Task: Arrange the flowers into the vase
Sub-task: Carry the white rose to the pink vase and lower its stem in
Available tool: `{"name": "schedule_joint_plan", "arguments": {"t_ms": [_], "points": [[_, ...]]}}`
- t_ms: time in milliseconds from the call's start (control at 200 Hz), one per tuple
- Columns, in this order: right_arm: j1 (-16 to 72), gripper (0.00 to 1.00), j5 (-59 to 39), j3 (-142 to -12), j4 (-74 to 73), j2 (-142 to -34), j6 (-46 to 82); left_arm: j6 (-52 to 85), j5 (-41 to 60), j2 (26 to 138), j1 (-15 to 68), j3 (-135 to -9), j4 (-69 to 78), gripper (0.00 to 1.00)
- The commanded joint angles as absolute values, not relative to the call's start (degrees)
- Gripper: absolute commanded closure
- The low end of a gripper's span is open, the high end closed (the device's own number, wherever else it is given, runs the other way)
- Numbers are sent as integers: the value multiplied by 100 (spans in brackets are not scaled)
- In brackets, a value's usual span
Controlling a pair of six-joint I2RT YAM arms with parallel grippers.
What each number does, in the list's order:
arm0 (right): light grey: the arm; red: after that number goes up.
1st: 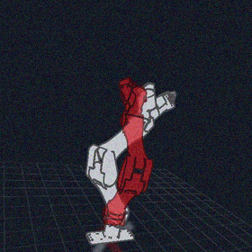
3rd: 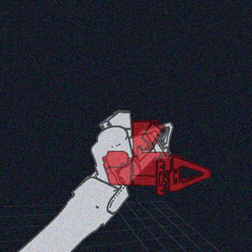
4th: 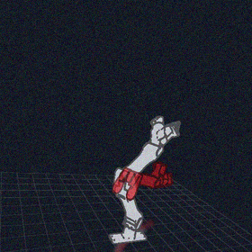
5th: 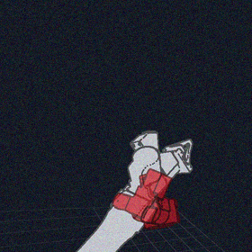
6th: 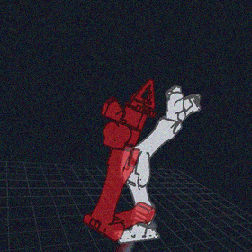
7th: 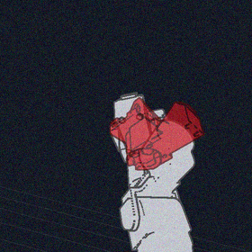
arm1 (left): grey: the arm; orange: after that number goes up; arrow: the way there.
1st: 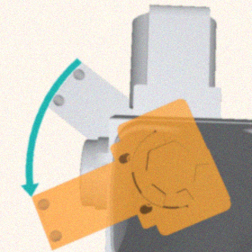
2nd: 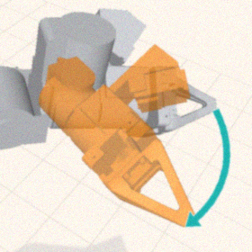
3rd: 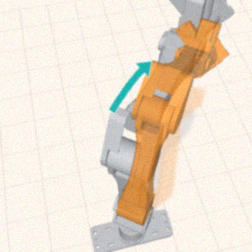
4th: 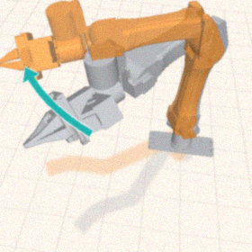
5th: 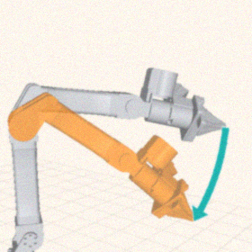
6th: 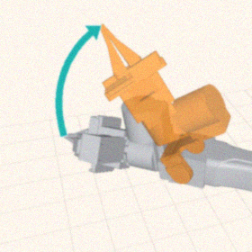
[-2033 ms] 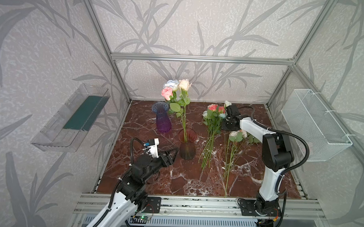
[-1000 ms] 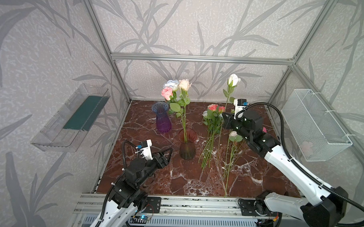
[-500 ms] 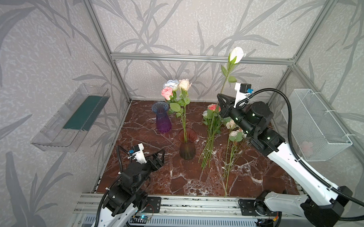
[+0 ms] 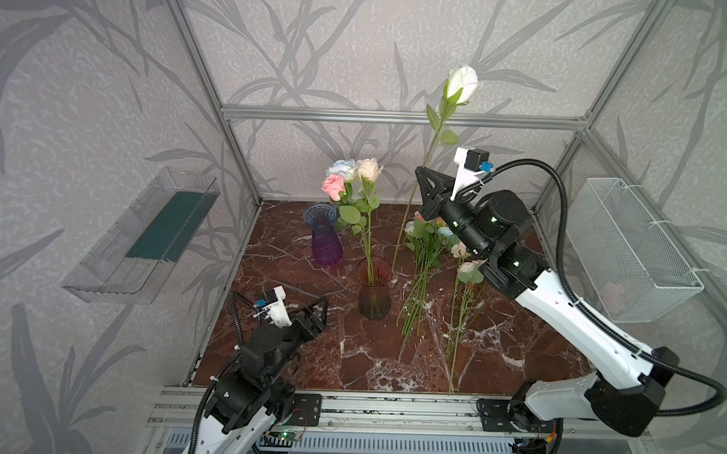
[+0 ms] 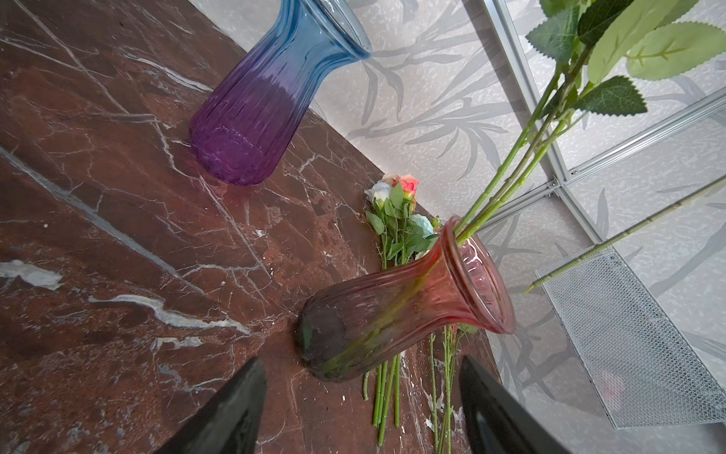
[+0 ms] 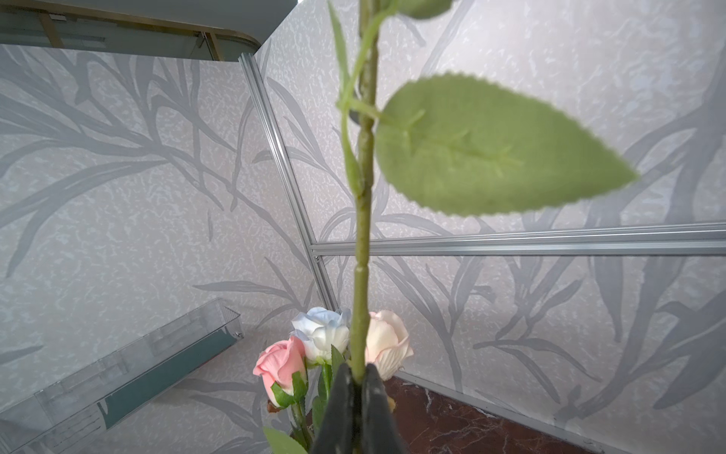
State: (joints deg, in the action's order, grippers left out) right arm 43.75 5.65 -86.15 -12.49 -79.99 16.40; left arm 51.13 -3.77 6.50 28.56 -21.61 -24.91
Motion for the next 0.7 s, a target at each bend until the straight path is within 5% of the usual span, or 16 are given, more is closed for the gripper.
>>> {"name": "schedule_joint_plan", "arguments": {"t_ms": [0,695], "points": [[4465,100,542,-8803,-1573,-8150,1582,5140,-418,606,2872,-2128,-2392,22],[4682,95,626,-6807,-1444,-8042,2159,5094,-291,857,2868,-2010,-1975,21]]}}
